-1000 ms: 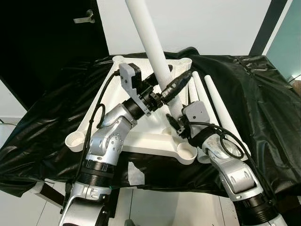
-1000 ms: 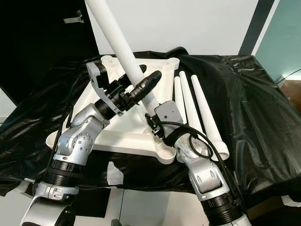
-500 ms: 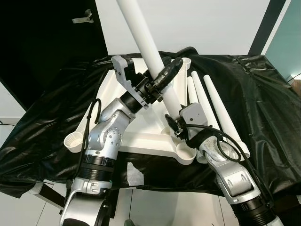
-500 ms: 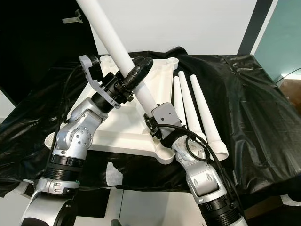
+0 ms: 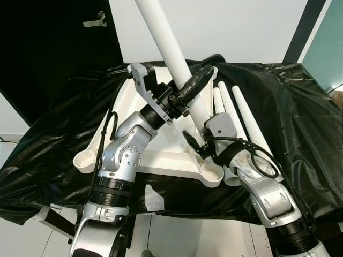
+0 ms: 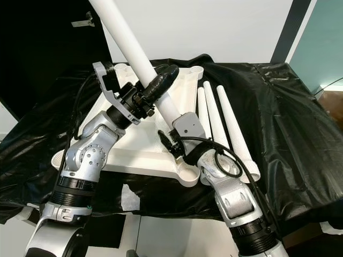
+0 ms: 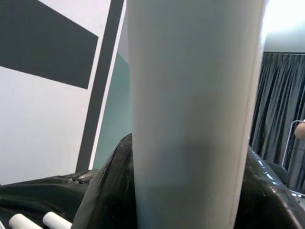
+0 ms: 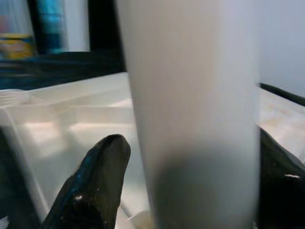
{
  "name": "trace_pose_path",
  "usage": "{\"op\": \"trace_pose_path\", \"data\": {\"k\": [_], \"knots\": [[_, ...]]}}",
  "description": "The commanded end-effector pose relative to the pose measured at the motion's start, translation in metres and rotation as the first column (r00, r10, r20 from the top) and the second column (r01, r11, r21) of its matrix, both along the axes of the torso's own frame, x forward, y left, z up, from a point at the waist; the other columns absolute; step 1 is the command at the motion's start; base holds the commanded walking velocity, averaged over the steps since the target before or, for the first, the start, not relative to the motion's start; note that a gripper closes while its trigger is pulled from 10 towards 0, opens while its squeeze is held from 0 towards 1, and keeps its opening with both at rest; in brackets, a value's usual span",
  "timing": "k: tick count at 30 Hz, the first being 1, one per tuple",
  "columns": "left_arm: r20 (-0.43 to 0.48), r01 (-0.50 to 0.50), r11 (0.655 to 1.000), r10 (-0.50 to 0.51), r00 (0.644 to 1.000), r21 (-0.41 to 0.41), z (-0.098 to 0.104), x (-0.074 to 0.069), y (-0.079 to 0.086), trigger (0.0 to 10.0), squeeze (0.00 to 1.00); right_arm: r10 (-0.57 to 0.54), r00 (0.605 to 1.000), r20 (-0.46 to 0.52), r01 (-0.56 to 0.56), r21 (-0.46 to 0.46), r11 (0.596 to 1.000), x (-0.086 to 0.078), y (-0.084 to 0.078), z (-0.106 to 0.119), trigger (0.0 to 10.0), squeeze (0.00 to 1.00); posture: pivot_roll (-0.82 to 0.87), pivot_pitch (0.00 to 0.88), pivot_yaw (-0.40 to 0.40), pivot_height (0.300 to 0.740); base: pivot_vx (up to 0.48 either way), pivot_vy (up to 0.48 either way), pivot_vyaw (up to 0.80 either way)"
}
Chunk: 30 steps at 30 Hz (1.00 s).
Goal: Building children table
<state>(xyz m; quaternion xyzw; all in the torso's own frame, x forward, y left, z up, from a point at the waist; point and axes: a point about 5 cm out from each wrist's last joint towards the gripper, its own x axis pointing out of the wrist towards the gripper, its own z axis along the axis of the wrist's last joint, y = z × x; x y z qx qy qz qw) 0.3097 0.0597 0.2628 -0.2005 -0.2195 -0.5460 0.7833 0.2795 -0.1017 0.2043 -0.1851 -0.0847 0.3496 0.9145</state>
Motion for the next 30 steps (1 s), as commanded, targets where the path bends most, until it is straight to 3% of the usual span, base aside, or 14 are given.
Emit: {"op": "trace_pose_path", "data": {"k": [1, 5, 6, 8, 18, 19, 22, 23, 30], "knots": [[0.070, 0.135, 0.990, -0.138, 0.988, 0.038, -0.002, -0.009, -0.005, 0.0, 0.00, 0.108, 0.994, -0.027, -0.108, -0.004, 0.994, -0.004, -0.006, 0.009, 8.2, 0.00, -0.12, 0.000, 0.043, 0.740, 0.000, 0.000, 0.00], [0.071, 0.134, 0.990, -0.137, 0.988, 0.042, -0.002, -0.010, -0.005, 0.0, 0.00, 0.151, 0.987, -0.050, -0.153, -0.034, 0.988, -0.006, -0.013, 0.012, 8.0, 0.00, -0.12, 0.000, 0.042, 0.740, 0.000, 0.000, 0.00], [0.070, 0.129, 0.991, -0.132, 0.989, 0.046, -0.003, -0.010, -0.004, 0.0, 0.00, 0.168, 0.983, -0.071, -0.172, -0.058, 0.983, -0.007, -0.018, 0.013, 9.8, 0.00, -0.12, 0.000, 0.039, 0.740, 0.000, 0.000, 0.00], [0.069, 0.124, 0.991, -0.127, 0.989, 0.051, -0.004, -0.010, -0.004, 0.0, 0.00, 0.169, 0.982, -0.081, -0.175, -0.077, 0.982, -0.008, -0.022, 0.013, 10.0, 0.00, -0.12, 0.000, 0.038, 0.740, 0.000, 0.000, 0.00], [0.060, 0.133, 0.989, -0.137, 0.989, 0.067, -0.006, -0.012, -0.008, 0.0, 0.00, 0.091, 0.986, -0.139, -0.107, -0.108, 0.988, -0.007, -0.037, -0.001, 10.0, 0.00, -0.13, 0.005, 0.049, 0.740, 0.000, 0.000, 0.00], [0.062, 0.138, 0.988, -0.142, 0.988, 0.069, -0.006, -0.012, -0.009, 0.0, 0.00, 0.097, 0.983, -0.154, -0.114, -0.108, 0.988, -0.007, -0.037, -0.004, 4.7, 0.00, -0.13, 0.006, 0.052, 0.740, 0.000, 0.000, 0.00], [0.063, 0.142, 0.987, -0.146, 0.987, 0.069, -0.006, -0.012, -0.010, 0.0, 0.00, 0.102, 0.981, -0.165, -0.121, -0.106, 0.987, -0.006, -0.037, -0.006, 4.5, 0.00, -0.13, 0.006, 0.053, 0.740, 0.000, 0.000, 0.00], [0.063, 0.147, 0.987, -0.152, 0.986, 0.070, -0.005, -0.013, -0.011, 0.0, 0.00, 0.122, 0.974, -0.189, -0.142, -0.094, 0.985, -0.004, -0.033, -0.009, 0.1, 0.00, -0.14, 0.006, 0.055, 0.740, 0.000, 0.000, 0.00], [0.064, 0.154, 0.985, -0.159, 0.985, 0.071, -0.005, -0.015, -0.012, 0.0, 0.00, 0.142, 0.968, -0.205, -0.161, -0.076, 0.984, -0.001, -0.022, -0.017, 0.0, 0.00, -0.12, 0.008, 0.053, 0.740, 0.000, 0.000, 0.00]]}}
